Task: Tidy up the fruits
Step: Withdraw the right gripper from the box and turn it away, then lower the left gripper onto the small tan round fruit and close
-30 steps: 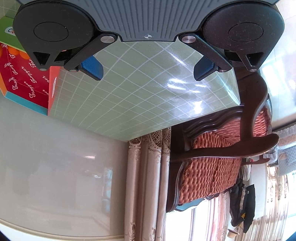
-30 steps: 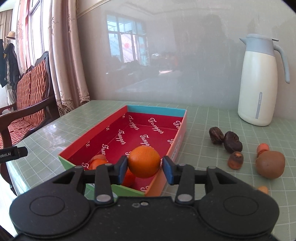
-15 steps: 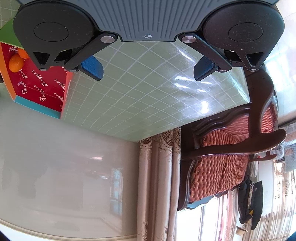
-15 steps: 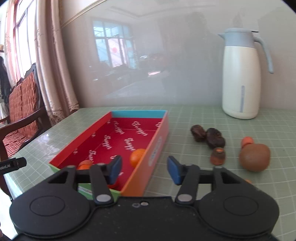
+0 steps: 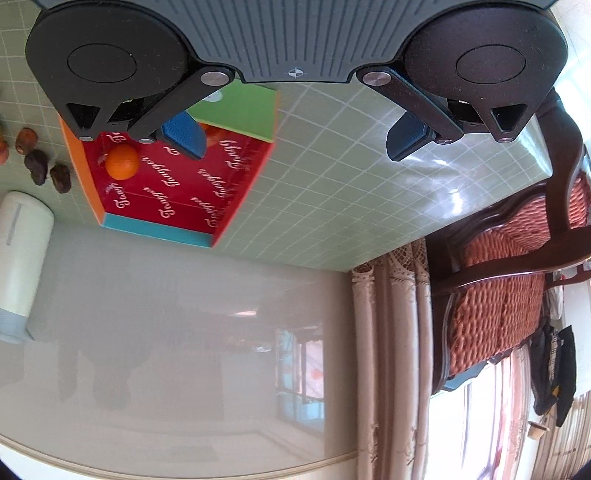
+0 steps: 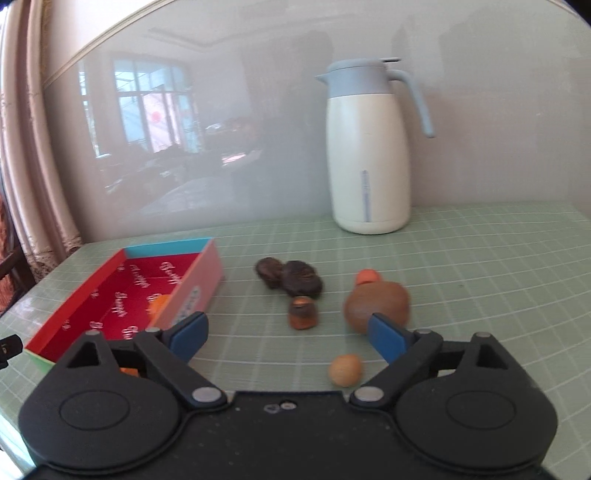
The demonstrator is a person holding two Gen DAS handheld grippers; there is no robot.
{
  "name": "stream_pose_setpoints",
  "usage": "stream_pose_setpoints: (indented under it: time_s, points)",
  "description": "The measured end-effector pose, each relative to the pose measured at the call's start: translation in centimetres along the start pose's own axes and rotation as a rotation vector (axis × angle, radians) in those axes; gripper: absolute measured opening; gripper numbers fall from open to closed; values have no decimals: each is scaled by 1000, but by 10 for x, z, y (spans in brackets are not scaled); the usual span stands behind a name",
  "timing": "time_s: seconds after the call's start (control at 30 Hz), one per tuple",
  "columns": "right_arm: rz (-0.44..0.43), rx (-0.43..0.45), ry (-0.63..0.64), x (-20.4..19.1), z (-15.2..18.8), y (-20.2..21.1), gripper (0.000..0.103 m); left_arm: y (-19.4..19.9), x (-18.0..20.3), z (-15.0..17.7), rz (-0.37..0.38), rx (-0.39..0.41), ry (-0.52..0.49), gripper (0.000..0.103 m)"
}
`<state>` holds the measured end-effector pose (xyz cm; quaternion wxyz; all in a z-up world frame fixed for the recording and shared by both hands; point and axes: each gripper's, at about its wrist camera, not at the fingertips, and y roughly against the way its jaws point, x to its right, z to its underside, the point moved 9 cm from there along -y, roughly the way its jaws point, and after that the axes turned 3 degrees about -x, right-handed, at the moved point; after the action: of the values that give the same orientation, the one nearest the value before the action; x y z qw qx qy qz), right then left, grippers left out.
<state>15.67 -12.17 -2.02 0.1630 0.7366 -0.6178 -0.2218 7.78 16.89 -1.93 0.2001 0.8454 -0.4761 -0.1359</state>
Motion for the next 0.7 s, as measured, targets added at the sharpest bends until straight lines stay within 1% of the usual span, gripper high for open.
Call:
stream_pose_setpoints:
  time_s: [0.1, 0.13, 0.17, 0.37, 0.53, 0.7]
  points:
    - [79, 8, 1, 22, 0, 5, 98, 6, 26, 0, 39, 14, -39, 103]
    - [101, 10, -4, 30, 0, 7, 101, 8, 35, 0, 53, 20, -52, 103]
    - [129, 14, -14, 40, 0, 9, 102, 10, 44, 1, 66, 25, -66, 103]
    - [294, 30, -57, 95, 2, 22, 103, 26, 99, 4, 158, 68, -154, 103]
    - [354, 21, -104, 132, 10, 30, 103, 41, 149, 13, 272, 82, -224, 103]
    - [410, 28, -117, 158, 15, 41, 103, 52, 194, 24, 363, 79, -304, 103]
